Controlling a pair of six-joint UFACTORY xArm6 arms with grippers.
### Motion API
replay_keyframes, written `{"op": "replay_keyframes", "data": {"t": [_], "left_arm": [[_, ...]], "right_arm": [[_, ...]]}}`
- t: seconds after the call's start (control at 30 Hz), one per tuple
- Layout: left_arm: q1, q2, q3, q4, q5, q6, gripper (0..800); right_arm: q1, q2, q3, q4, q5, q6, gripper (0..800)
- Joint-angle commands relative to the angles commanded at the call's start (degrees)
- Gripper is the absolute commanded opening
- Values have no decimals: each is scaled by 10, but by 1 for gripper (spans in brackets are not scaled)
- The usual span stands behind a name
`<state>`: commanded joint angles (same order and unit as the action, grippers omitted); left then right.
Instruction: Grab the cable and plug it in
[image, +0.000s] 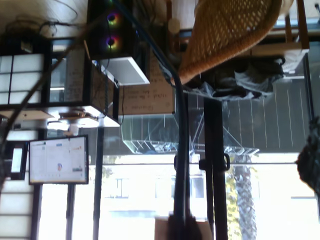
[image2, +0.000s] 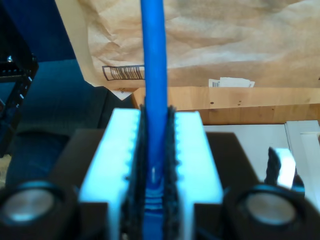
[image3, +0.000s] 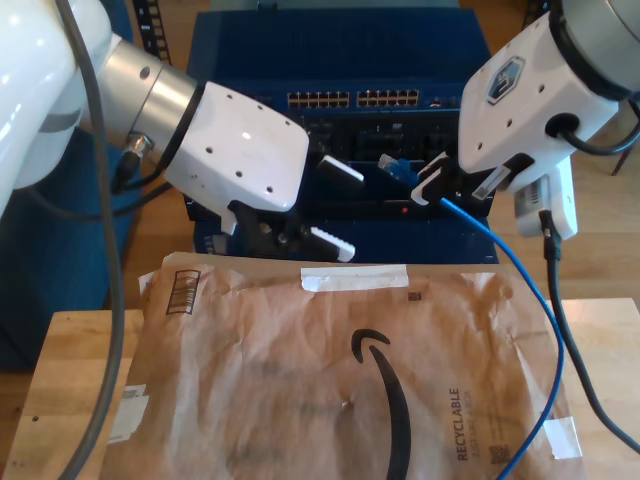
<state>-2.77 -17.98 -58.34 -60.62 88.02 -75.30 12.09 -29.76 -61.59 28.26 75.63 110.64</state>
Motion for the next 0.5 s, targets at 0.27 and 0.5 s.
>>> {"op": "replay_keyframes", "data": {"t": [0.27,0.5], "left_arm": [[0,8,-1,-10,4,-2,799],[2,9,-10,-33,54,-4,768]], "right_arm": [[18,3,23,0,-6,1,4],[21,6,25,1,-9,2,4]]}}
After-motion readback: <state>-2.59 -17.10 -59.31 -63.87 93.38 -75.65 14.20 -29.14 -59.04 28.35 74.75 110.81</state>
